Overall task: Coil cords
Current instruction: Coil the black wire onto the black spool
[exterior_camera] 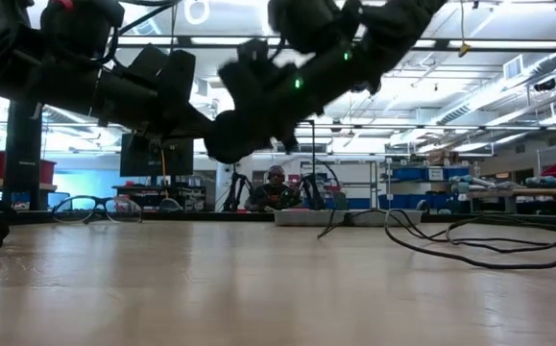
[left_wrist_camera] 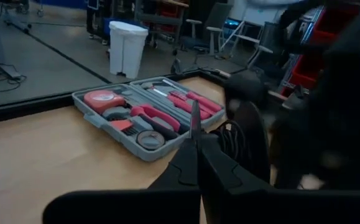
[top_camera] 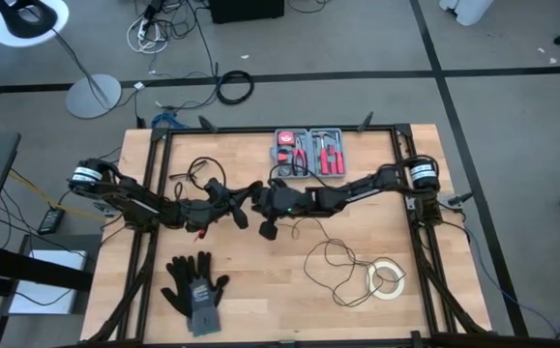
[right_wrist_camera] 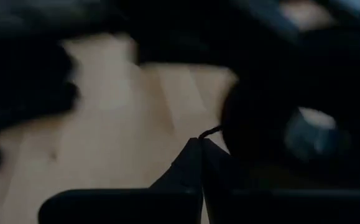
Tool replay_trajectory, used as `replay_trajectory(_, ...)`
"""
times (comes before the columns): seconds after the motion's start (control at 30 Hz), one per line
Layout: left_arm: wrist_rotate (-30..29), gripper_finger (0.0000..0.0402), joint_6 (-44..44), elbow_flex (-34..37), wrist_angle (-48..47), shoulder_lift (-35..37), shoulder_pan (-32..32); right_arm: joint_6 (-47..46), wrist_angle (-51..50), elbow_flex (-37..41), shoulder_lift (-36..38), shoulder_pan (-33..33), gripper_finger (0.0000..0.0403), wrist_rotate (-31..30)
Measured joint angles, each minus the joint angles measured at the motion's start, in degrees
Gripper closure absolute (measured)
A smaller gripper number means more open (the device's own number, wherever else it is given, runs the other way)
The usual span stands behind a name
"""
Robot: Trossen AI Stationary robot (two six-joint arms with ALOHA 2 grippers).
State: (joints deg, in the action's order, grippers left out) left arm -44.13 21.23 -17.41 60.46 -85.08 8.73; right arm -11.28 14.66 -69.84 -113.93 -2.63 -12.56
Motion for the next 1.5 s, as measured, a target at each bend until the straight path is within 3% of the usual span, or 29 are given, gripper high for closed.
replay_trajectory(0.2,0.90,0.0401,0.46,0.71,-0.30,-0.20,0.34,-4.49,-3.23,2.99,-0.93,0.15,0.0392,-1.77)
replay_trajectory(0.57,-0.21,0.0401,2.29,5.65,12.20,0.00,0.31,-9.68,-3.52,14.70,4.89,0.11,0.0364,-2.05)
replay_trajectory(0.77,-0.16,0.0401,2.29,6.51,12.71,0.02,0.31,-8.73,12.40,28.15,14.73,-0.40,0.0364,-2.16)
replay_trajectory(0.97,-0.13,0.0401,1.60,6.51,13.09,0.02,0.31,-8.14,29.20,39.20,18.43,-0.37,0.0364,-2.27)
replay_trajectory(1.27,-0.35,0.0401,1.32,6.49,13.44,0.00,0.31,-4.72,32.88,34.78,10.25,-0.75,0.0357,-0.36)
replay_trajectory(1.5,-0.21,0.0401,1.22,6.47,13.01,0.00,0.31,-3.32,31.19,30.36,8.01,-0.53,0.0305,-0.23)
